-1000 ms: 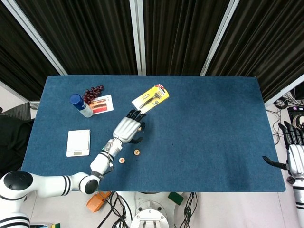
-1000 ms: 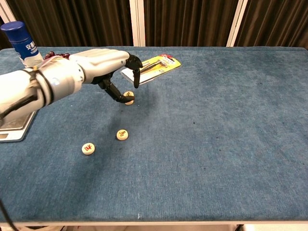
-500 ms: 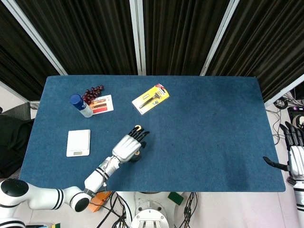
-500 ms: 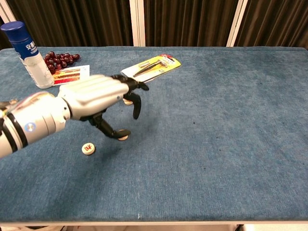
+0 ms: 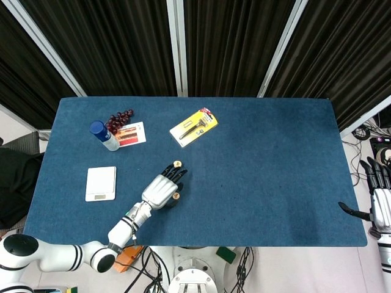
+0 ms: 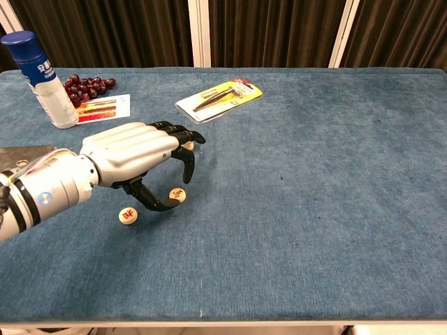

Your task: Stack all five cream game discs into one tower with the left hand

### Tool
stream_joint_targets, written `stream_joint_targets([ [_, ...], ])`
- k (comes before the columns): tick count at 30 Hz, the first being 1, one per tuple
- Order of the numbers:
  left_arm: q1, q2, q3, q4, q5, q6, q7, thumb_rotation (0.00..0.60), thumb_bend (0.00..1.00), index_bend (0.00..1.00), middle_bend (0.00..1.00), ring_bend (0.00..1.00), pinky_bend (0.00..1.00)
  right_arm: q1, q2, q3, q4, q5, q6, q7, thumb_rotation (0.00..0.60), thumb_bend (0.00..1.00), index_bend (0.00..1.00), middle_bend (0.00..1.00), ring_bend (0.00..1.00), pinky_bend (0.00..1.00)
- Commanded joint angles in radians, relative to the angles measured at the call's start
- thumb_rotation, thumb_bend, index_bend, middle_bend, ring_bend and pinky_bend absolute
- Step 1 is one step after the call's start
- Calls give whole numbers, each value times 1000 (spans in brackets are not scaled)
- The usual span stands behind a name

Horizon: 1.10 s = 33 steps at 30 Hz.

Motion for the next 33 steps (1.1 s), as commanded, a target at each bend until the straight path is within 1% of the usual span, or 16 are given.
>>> stream_joint_targets([
  [1, 5, -6, -2, 13, 7, -5, -5, 551, 305, 417, 40, 0, 0, -1, 1, 0, -3, 0, 2, -3, 600, 116, 0, 0, 0, 0],
  [6, 15, -16, -3, 36, 17, -12, -17, 553, 307, 418, 40, 0, 0, -2, 3, 0, -9, 0, 3, -9, 600, 116, 0, 0, 0, 0],
  [17, 32, -30, -14, 72, 38, -24, -50, 563, 333, 460, 40, 0, 0, 0, 7, 1, -25, -3, 4, -24, 600, 116, 0, 0, 0, 0],
  [21, 35, -32, -17, 78, 45, -30, -60, 582, 368, 485, 40, 0, 0, -1, 8, 1, -28, -1, 5, -26, 600, 116, 0, 0, 0, 0],
  [24, 37, -32, -22, 81, 49, -33, -64, 591, 376, 494, 40, 0, 0, -3, 9, 1, -30, -2, 7, -27, 600, 116, 0, 0, 0, 0],
  [28, 33, -16, -46, 59, 50, -35, -82, 592, 376, 495, 40, 0, 0, -3, 10, 2, -31, -3, 10, -27, 600, 116, 0, 0, 0, 0],
  [33, 4, 29, -116, -2, 28, -51, -95, 592, 373, 495, 40, 0, 0, -2, 8, 3, -29, -4, 11, -25, 600, 116, 0, 0, 0, 0],
])
